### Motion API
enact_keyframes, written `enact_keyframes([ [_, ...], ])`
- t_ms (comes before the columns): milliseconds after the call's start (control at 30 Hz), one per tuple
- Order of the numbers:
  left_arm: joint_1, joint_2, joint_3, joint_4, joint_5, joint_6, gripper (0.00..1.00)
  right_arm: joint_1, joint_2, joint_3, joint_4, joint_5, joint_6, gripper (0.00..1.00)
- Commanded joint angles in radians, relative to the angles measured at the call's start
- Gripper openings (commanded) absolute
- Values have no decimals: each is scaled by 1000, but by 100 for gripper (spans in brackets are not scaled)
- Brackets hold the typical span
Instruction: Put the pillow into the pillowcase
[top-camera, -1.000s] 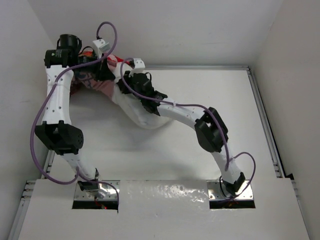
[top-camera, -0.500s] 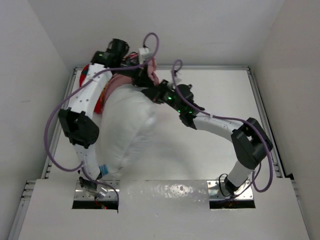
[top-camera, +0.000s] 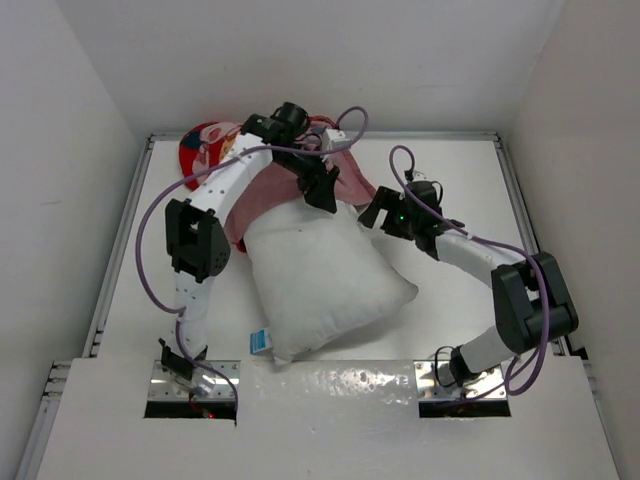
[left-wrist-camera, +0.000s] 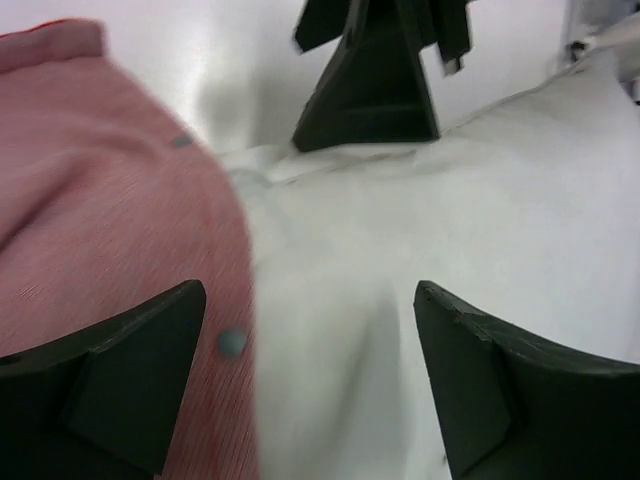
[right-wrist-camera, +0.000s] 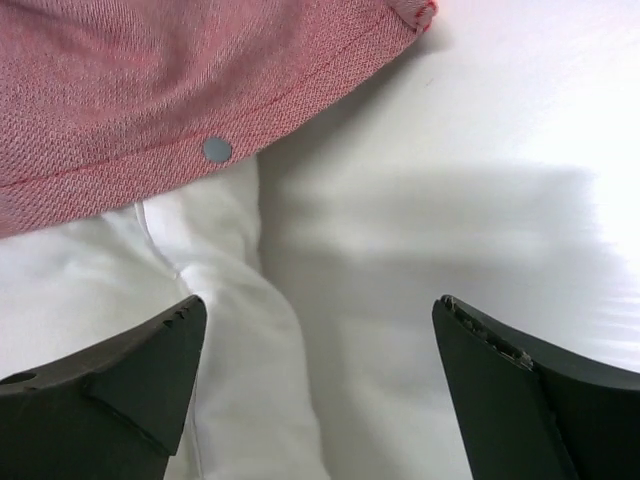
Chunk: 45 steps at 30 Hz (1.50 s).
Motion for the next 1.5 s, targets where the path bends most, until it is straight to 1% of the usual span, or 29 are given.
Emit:
enact_keyframes([
  [0,23,-113,108,-75,-164,40,83,-19,-42,110,-194,59,-190,94],
  [33,23,-119,110,-78,-213,42,81,-17,-59,131,-248,87,-207,94],
  [67,25,-126,113,-115,-335,77,76,-17,-87,176,-277,116,-239,94],
  [100,25,-127,113,-115,-336,77,74,-17,-87,176,-277,116,-255,93],
  [167,25,-130,89,-138,-437,102,74,-7,-134,210,-300,113,-289,93],
  [267,26,-141,5,-133,-500,143,76,65,-176,242,-311,139,-330,97],
  [367,26,-135,-69,-66,-534,120,77,182,-177,279,-327,192,-398,98],
  [433,26,-133,-95,-23,-545,100,73,246,-173,279,-302,184,-384,98],
  [467,26,-132,-112,21,-559,77,68,260,-170,271,-282,170,-369,98],
  [500,28,-129,-116,43,-614,62,45,289,-165,261,-227,141,-329,99],
  [533,29,-127,-109,70,-648,28,27,306,-160,236,-200,128,-318,99],
  [567,28,-126,-96,71,-698,18,3,323,-144,230,-179,122,-313,99],
  [600,31,-127,-79,65,-709,10,0,361,-130,228,-161,133,-316,99],
  [733,40,-139,44,-24,-671,2,0,438,-32,285,-182,191,-344,99],
  [900,40,-153,55,-40,-645,-18,0,458,111,323,-149,232,-319,99],
  [933,42,-153,70,-53,-595,-21,0,457,137,339,-149,246,-315,99],
  [967,42,-152,93,-72,-544,-18,0,457,192,357,-149,255,-298,85],
  [1000,42,-152,142,-124,-489,17,0,457,221,391,-149,215,-293,65],
  [1033,42,-162,156,-141,-350,37,0,458,247,406,-149,190,-290,36],
  [1067,43,-181,144,-141,-296,39,0,457,272,423,-94,170,-275,0],
  [1133,49,-225,98,-141,-184,74,0,451,307,474,-19,61,-252,0],
  [1167,52,-231,95,-143,-169,67,0,448,304,493,102,36,-250,0],
  [1200,61,-234,96,-143,-154,50,0,448,269,491,183,56,-246,0],
  [1233,62,-244,99,-143,-149,47,0,448,245,478,388,94,-238,0],
  [1300,62,-263,125,-143,-119,39,0,448,190,429,605,236,-230,0],
  [1333,63,-270,145,-143,-107,34,0,446,180,431,735,359,-249,0],
  [1400,66,-283,215,-144,-87,24,0,446,168,464,782,482,-320,0],
  [1433,69,-287,237,-144,-89,22,0,444,160,469,836,613,-339,0],
  [1467,71,-291,265,-144,-109,28,0,446,157,458,877,680,-359,0],
])
